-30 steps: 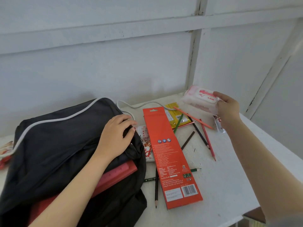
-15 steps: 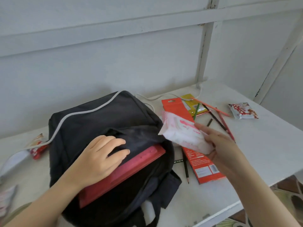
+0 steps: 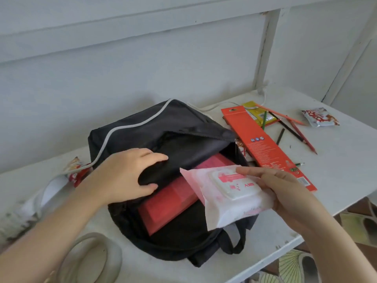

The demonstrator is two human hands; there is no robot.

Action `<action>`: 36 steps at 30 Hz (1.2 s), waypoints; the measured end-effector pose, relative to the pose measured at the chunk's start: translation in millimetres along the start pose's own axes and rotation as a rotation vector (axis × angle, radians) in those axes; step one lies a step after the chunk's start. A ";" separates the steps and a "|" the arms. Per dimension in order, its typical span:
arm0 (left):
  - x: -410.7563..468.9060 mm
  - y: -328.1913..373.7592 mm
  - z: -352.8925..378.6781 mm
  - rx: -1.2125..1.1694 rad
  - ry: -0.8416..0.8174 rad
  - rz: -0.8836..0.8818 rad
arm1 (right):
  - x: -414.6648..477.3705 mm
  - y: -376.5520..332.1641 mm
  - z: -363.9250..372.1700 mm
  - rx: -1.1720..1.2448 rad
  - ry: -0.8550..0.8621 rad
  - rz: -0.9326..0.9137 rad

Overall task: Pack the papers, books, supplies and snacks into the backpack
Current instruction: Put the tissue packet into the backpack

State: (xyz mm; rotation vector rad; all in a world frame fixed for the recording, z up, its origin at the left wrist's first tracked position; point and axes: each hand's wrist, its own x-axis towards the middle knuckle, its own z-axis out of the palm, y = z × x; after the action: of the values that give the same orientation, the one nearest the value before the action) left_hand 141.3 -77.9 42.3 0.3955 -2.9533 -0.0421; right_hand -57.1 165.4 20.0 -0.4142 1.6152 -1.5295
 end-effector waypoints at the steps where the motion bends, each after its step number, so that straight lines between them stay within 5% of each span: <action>1: 2.3 -4.1 -9.4 -0.080 0.008 -0.060 | -1.9 1.2 5.5 -0.021 -0.011 0.008; 6: 14.3 -16.7 -47.2 -0.347 0.075 -0.095 | -10.7 4.9 40.1 -0.086 0.029 0.018; 14: 14.8 -18.8 -71.4 -0.225 0.134 0.003 | -6.9 12.0 119.2 -0.058 0.118 -0.083; 21: 6.9 -24.5 -70.7 -0.226 0.156 0.030 | 5.6 19.8 146.2 -0.005 -0.024 -0.007; 29: 1.9 -23.2 -63.0 -0.191 0.154 0.074 | 6.0 13.2 160.4 -0.535 -0.334 -0.155; 36: -5.5 -26.4 -59.7 -0.178 0.188 0.087 | 16.3 18.4 170.5 -1.192 -0.110 -0.715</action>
State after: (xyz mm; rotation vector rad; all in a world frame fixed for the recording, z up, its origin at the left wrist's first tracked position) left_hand 163.0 -102.2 99.0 0.2317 -2.7490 -0.2420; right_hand 67.3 46.3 16.1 -1.8222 2.2763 -0.7417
